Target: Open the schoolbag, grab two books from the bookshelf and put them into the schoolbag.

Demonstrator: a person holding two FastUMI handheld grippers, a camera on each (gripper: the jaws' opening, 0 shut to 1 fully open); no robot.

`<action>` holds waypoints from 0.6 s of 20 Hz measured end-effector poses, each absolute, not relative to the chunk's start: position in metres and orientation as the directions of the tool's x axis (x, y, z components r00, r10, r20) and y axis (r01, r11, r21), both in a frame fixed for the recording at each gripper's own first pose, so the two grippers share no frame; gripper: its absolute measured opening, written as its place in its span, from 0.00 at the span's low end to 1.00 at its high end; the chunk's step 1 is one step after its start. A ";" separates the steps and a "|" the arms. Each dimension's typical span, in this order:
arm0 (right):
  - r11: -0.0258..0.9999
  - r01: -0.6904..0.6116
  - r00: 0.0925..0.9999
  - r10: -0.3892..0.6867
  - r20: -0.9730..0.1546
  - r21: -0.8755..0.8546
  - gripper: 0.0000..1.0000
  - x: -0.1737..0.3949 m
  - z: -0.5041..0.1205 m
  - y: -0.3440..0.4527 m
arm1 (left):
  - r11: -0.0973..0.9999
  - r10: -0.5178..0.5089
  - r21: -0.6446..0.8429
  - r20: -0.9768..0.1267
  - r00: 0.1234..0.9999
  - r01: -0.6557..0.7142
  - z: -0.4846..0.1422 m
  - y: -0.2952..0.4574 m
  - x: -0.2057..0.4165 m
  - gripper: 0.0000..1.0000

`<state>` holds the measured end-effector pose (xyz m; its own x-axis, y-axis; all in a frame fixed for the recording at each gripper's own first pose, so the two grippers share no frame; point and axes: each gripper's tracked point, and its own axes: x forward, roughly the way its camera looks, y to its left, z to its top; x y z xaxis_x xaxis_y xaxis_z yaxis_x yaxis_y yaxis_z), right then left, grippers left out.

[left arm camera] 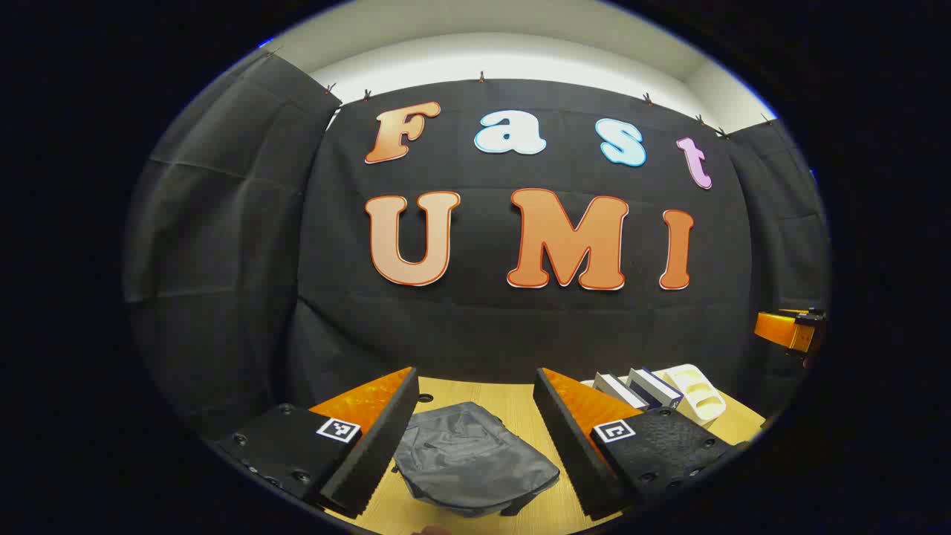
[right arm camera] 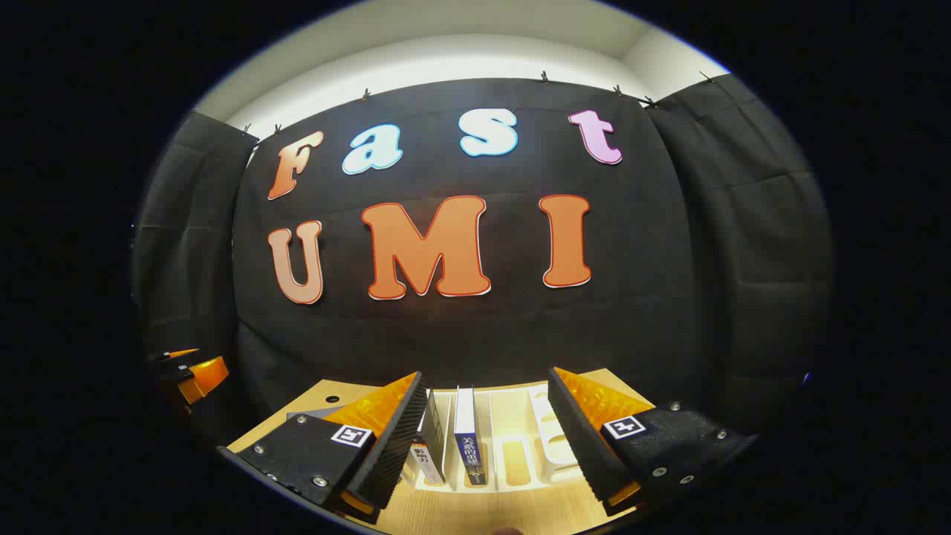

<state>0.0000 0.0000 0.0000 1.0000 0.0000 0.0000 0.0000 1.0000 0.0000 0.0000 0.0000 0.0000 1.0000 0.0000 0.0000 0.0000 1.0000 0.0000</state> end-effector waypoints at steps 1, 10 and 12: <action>1.000 0.001 1.000 -0.001 0.001 0.003 0.97 0.001 0.001 0.001 | 1.000 -0.001 0.003 -0.007 1.000 0.001 -0.003 0.000 0.002 0.98; 0.998 0.066 0.998 -0.066 -0.005 -0.011 1.00 -0.014 -0.004 -0.015 | 1.000 0.010 -0.015 0.005 1.000 -0.010 0.001 0.009 0.007 0.98; 0.997 0.080 0.997 -0.080 0.000 0.005 0.97 -0.017 -0.001 -0.019 | 1.000 0.006 -0.018 0.011 1.000 -0.006 0.003 0.011 0.006 0.98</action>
<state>-0.0175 -0.0192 -0.0013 0.9968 -0.0796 0.0001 0.0796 0.9968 0.0052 0.0057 0.0108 0.0034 0.9999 0.0059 0.0105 -0.0058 0.9998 -0.0176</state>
